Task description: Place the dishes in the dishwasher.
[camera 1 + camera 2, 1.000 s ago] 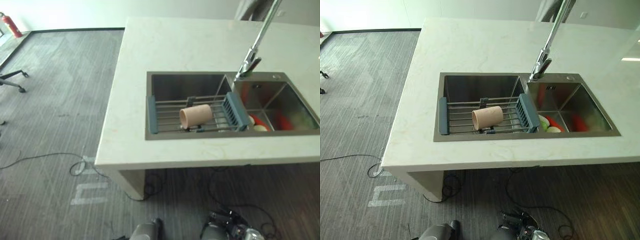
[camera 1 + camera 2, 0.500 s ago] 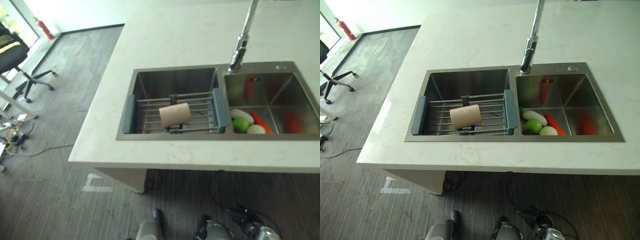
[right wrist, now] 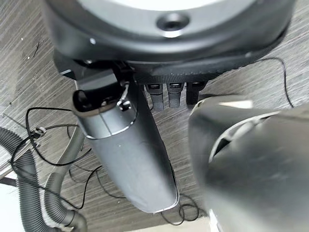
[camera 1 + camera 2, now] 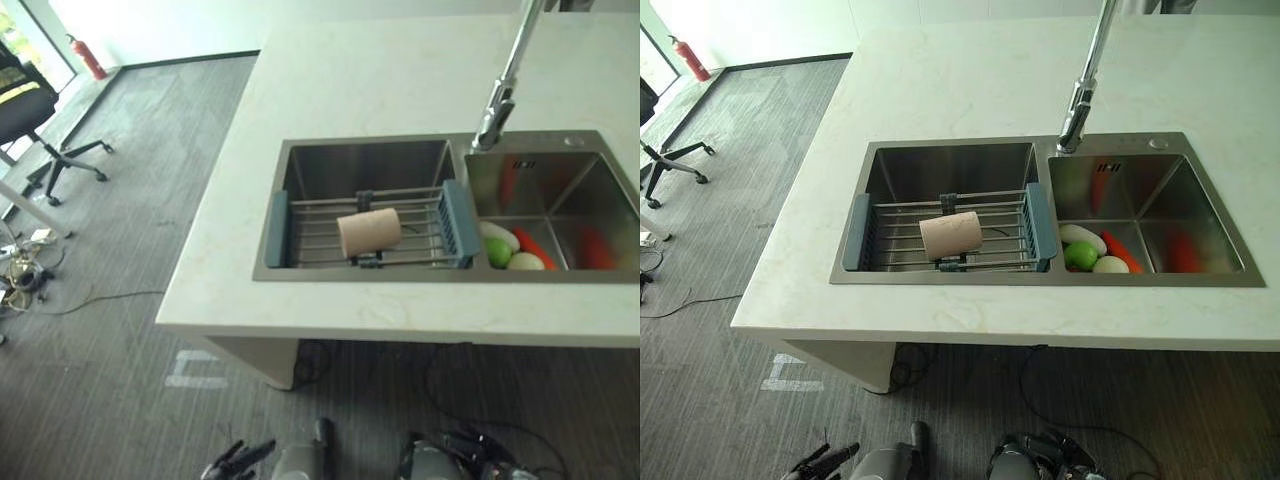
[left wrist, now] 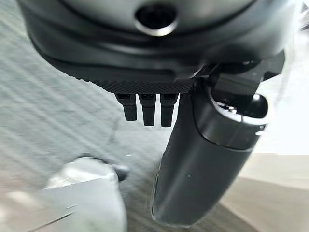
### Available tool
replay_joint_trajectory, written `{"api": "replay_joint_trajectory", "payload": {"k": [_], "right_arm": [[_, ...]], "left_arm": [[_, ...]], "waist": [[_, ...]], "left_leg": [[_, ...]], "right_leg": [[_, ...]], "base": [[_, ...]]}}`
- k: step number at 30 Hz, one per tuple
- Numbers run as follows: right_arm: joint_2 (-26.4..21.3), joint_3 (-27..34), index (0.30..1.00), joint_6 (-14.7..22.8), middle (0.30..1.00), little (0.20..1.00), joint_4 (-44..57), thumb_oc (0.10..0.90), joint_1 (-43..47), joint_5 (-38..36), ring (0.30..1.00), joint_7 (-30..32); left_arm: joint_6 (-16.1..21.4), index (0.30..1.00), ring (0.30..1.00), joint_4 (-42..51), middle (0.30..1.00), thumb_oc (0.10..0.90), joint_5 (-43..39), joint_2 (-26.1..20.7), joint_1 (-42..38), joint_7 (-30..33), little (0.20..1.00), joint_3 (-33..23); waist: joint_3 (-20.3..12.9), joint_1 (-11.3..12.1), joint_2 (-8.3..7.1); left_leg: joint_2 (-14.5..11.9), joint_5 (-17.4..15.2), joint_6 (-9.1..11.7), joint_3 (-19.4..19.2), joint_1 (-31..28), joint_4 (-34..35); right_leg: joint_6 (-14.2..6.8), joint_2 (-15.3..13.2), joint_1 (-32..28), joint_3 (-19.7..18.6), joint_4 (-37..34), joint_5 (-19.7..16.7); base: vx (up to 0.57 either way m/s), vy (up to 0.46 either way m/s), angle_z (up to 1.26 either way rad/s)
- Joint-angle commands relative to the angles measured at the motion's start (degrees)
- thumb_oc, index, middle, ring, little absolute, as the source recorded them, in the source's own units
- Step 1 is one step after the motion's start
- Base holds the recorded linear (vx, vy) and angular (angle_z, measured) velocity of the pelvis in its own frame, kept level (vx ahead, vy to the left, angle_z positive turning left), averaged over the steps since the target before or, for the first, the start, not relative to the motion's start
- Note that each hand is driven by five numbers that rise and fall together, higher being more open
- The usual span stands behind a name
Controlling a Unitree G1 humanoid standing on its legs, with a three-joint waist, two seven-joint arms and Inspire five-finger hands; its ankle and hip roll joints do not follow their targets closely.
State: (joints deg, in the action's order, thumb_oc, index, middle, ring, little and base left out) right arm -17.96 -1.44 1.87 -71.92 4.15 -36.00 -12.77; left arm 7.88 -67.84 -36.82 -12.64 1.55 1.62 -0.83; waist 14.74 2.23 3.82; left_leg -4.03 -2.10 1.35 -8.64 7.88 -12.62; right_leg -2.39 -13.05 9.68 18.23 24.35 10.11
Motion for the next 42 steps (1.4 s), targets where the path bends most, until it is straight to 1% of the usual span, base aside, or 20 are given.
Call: {"api": "replay_joint_trajectory", "payload": {"k": [1, 4, 6, 7, 9, 10, 13, 17, 18, 20, 21, 22, 23, 25, 27, 28, 30, 34, 40, 42], "right_arm": [[-3.13, 1.41, 0.9, 0.34, 0.9, 0.9, -0.87, 0.8, 0.01, 0.93, 0.9, -1.74], [-3.86, 1.63, 0.9, 0.6, 0.9, 0.9, -1.14, 0.8, -0.65, 2.03, 0.9, -2.54], [-5.23, 2.43, 0.9, 0.83, 0.9, 0.9, -1.28, 0.8, -0.96, 3.2, 0.9, -3.92], [-5.84, 2.44, 0.9, 1.65, 0.9, 0.9, -1.42, 0.8, -1.35, 2.58, 0.9, -4.61], [-5.85, 2.36, 0.9, 2.0, 0.9, 0.9, -1.5, 0.8, -1.58, 1.85, 0.9, -4.55], [-5.83, 2.02, 0.9, 2.32, 0.9, 0.9, -1.58, 0.8, -1.95, 0.87, 0.9, -4.38], [-5.55, 1.33, 0.9, 1.87, 0.9, 0.9, -1.31, 0.8, -2.64, -0.37, 0.9, -3.59], [-5.03, 0.15, 0.9, 0.75, 0.9, 0.9, -1.0, 0.8, -2.7, -0.54, 0.9, -2.39], [-4.77, -0.12, 0.9, 0.37, 0.9, 0.9, -0.84, 0.8, -2.9, -0.85, 0.9, -1.99], [-4.66, -0.35, 0.9, -0.23, 0.9, 0.9, -0.44, 0.8, -3.19, -1.52, 0.9, -1.64], [-4.58, -0.01, 0.9, -0.47, 0.9, 0.9, -0.35, 0.8, -3.46, -1.51, 0.9, -1.71], [-4.4, 0.36, 0.9, -0.55, 0.9, 0.9, -0.49, 0.8, -3.61, -1.51, 0.9, -1.79], [-4.13, 0.84, 0.9, -0.59, 0.9, 0.9, -0.56, 0.8, -3.86, -0.99, 0.9, -1.88], [-3.86, 1.91, 0.9, -0.61, 0.9, 0.9, -0.95, 0.8, -4.22, -0.76, 0.9, -1.58], [-3.84, 2.54, 0.9, -0.48, 0.9, 0.9, -1.3, 0.8, -4.65, -0.28, 0.9, -1.9], [-3.6, 3.64, 0.9, -0.25, 0.9, 0.9, -1.96, 0.8, -5.61, 0.7, 0.9, -2.22], [-3.64, 3.82, 0.9, -0.18, 0.9, 0.9, -2.15, 0.8, -5.83, 0.65, 0.9, -2.34], [-3.25, 4.98, 0.9, 0.3, 0.9, 0.9, -2.91, 0.8, -7.45, 0.1, 0.9, -3.14], [-3.05, 5.16, 0.9, -0.46, 0.9, 0.9, -2.79, 0.8, -7.66, -1.28, 0.9, -3.41], [-2.97, 4.78, 0.9, -0.24, 0.9, 0.9, -2.58, 0.8, -7.56, -1.65, 0.9, -3.27]], "left_arm": [[12.18, 0.9, 0.9, 3.28, 0.9, 0.8, 11.17, -4.94, 0.47, 10.23, 0.9, 0.0], [12.87, 0.9, 0.9, 5.27, 0.9, 0.8, 12.6, -6.29, 1.29, 13.78, 0.9, -1.44], [12.17, 0.9, 0.9, 7.9, 0.9, 0.8, 13.98, -10.52, 2.26, 18.03, 0.9, -5.75], [12.48, 0.9, 0.9, 11.59, 0.9, 0.8, 22.39, -18.37, 4.19, 25.81, 0.9, -12.36], [12.16, 0.9, 0.9, 14.41, 0.9, 0.8, 28.52, -23.13, 5.59, 30.65, 0.9, -15.27], [11.97, 0.9, 0.9, 17.27, 0.9, 0.8, 30.48, -28.34, 6.74, 31.98, 0.9, -18.03], [14.89, 0.9, 0.9, 22.69, 0.9, 0.8, 32.15, -36.73, 7.71, 32.22, 0.9, -22.32], [17.28, 0.9, 0.9, 29.35, 0.9, 0.8, 35.12, -45.29, 5.6, 30.58, 0.9, -24.59], [20.39, 0.9, 0.9, 33.67, 0.9, 0.8, 35.32, -48.07, 4.65, 29.68, 0.9, -24.86], [19.53, 0.9, 0.9, 43.12, 0.9, 0.8, 31.97, -50.66, 3.24, 24.54, 0.9, -25.38], [17.98, 0.9, 0.9, 49.17, 0.9, 0.8, 30.41, -51.24, 2.28, 20.66, 0.9, -25.43], [18.6, 0.9, 0.9, 54.49, 0.9, 0.8, 26.63, -51.68, 0.8, 13.02, 0.9, -24.52], [16.76, 0.9, 0.9, 60.0, 0.9, 0.8, 20.68, -51.8, -1.23, 2.36, 0.9, -23.49], [10.81, 0.9, 0.9, 69.09, 0.9, 0.8, 14.48, -49.55, -5.53, -4.4, 0.9, -21.29], [9.61, 0.9, 0.9, 70.37, 0.9, 0.8, 14.5, -49.5, -6.74, -5.64, 0.9, -20.15], [6.69, 0.9, 0.9, 71.18, 0.9, 0.8, 7.45, -49.14, -9.28, -12.31, 0.9, -17.37], [4.16, 0.9, 0.9, 71.94, 0.9, 0.8, 4.38, -48.85, -10.47, -14.35, 0.9, -16.22], [-5.16, 0.9, 0.9, 73.85, 0.9, 0.8, 3.48, -45.14, -15.71, -18.21, 0.9, -8.44], [-3.81, 0.9, 0.9, 71.86, 0.9, 0.8, 17.28, -43.68, -18.3, -16.37, 0.9, -2.28], [-4.02, 0.9, 0.9, 71.32, 0.9, 0.8, 17.68, -43.68, -18.83, -15.54, 0.9, -1.06]], "waist": [[0.28, 1.46, -0.11], [0.09, 1.38, 0.35], [0.29, 1.13, 1.21], [0.36, 1.33, 1.84], [0.03, 1.52, 2.07], [-0.1, 1.76, 2.36], [-0.54, 1.98, 2.92], [-1.4, 1.64, 3.57], [-1.47, 1.47, 3.62], [-1.64, 1.37, 3.67], [-1.83, 1.21, 3.68], [-2.12, 0.95, 3.67], [-2.33, 0.66, 3.62], [-2.76, -0.25, 3.63], [-2.84, -0.74, 3.64], [-2.95, -1.71, 3.5], [-2.89, -1.91, 3.49], [-2.53, -4.31, 3.54], [-2.13, -5.58, 3.59], [-2.08, -5.72, 3.63]], "left_leg": [[-1.67, -7.99, 2.41, 2.32, 0.75, -4.57], [-1.51, -8.23, 2.25, 2.26, 0.76, -4.57], [-1.38, -8.24, 2.2, 2.18, 1.01, -4.57], [-1.39, -8.32, 2.08, 2.03, 1.06, -4.57], [-1.28, -7.95, 1.92, 2.2, 1.69, -4.57], [-1.17, -7.91, 1.83, 2.37, 1.76, -4.57], [-1.06, -8.25, 1.84, 2.31, 1.34, -4.57], [-1.07, -8.16, 1.9, 1.93, 1.45, -4.57], [-1.11, -8.58, 1.96, 1.59, 0.97, -4.57], [-1.04, -8.89, 1.99, 1.43, 0.67, -4.57], [-0.96, -9.01, 2.04, 1.39, 0.56, -4.57], [-0.92, -9.1, 2.06, 1.19, 0.51, -4.57], [-0.92, -9.19, 2.08, 0.89, 0.36, -4.57], [-1.01, -8.95, 2.01, 0.33, 0.52, -4.57], [-1.03, -8.97, 2.02, 0.05, 0.35, -4.57], [-1.07, -8.97, 1.95, -0.35, -0.04, -4.57], [-1.1, -8.97, 1.92, -0.54, -0.11, -4.57], [-1.38, -9.0, 1.78, -2.33, -0.42, -4.57], [-1.81, -8.79, 1.96, -3.57, -0.22, -4.57], [-1.85, -8.76, 1.97, -3.72, -0.09, -4.57]], "right_leg": [[-5.1, -1.15, -4.5, -0.71, -7.17, -0.02], [-5.15, -1.24, -4.36, -1.04, -7.17, 0.2], [-5.26, -1.34, -3.94, -1.64, -7.17, 0.4], [-5.29, -1.18, -3.85, -2.1, -7.17, 0.76], [-5.27, -1.1, -3.31, -2.22, -7.17, 0.52], [-5.36, -1.03, -3.32, -2.27, -7.17, 0.51], [-5.5, -0.85, -3.83, -2.21, -7.17, 0.85], [-5.34, -0.61, -3.69, -2.33, -7.17, 0.7], [-5.4, -0.61, -4.05, -2.42, -7.17, 0.98], [-5.5, -0.57, -4.18, -2.61, -7.17, 1.14], [-5.59, -0.54, -4.24, -2.74, -7.17, 1.25], [-5.74, -0.48, -4.17, -2.94, -7.17, 1.24], [-5.9, -0.45, -4.14, -3.17, -7.17, 1.2], [-6.22, -0.3, -3.43, -3.81, -7.17, 0.74], [-6.3, -0.12, -3.32, -4.17, -7.17, 0.6], [-6.5, 0.17, -3.21, -4.84, -7.17, 0.31], [-6.58, 0.17, -3.1, -5.03, -7.17, 0.2], [-7.03, 0.42, -1.99, -6.5, -7.17, -0.52], [-7.17, 0.51, -1.0, -7.2, -7.17, -1.03], [-7.2, 0.48, -0.8, -7.22, -7.17, -1.12]], "base": [[0.15, 0.067, -0.13], [0.12, 0.083, -0.1], [0.11, 0.092, -0.14], [0.09, 0.045, -0.16], [0.06, 0.0, -0.16], [0.08, -0.026, -0.06], [0.08, -0.033, 0.02], [0.07, -0.029, 0.01], [0.06, -0.059, -0.01], [0.07, -0.068, -0.02], [0.07, -0.083, -0.02], [0.08, -0.102, -0.04], [0.05, -0.109, -0.07], [0.03, -0.094, -0.19], [0.04, -0.081, -0.38], [0.04, -0.1, -0.34], [0.01, -0.059, -0.28], [-0.03, -0.044, -0.18], [-0.05, -0.016, -0.19], [-0.03, -0.009, -0.01]]}}
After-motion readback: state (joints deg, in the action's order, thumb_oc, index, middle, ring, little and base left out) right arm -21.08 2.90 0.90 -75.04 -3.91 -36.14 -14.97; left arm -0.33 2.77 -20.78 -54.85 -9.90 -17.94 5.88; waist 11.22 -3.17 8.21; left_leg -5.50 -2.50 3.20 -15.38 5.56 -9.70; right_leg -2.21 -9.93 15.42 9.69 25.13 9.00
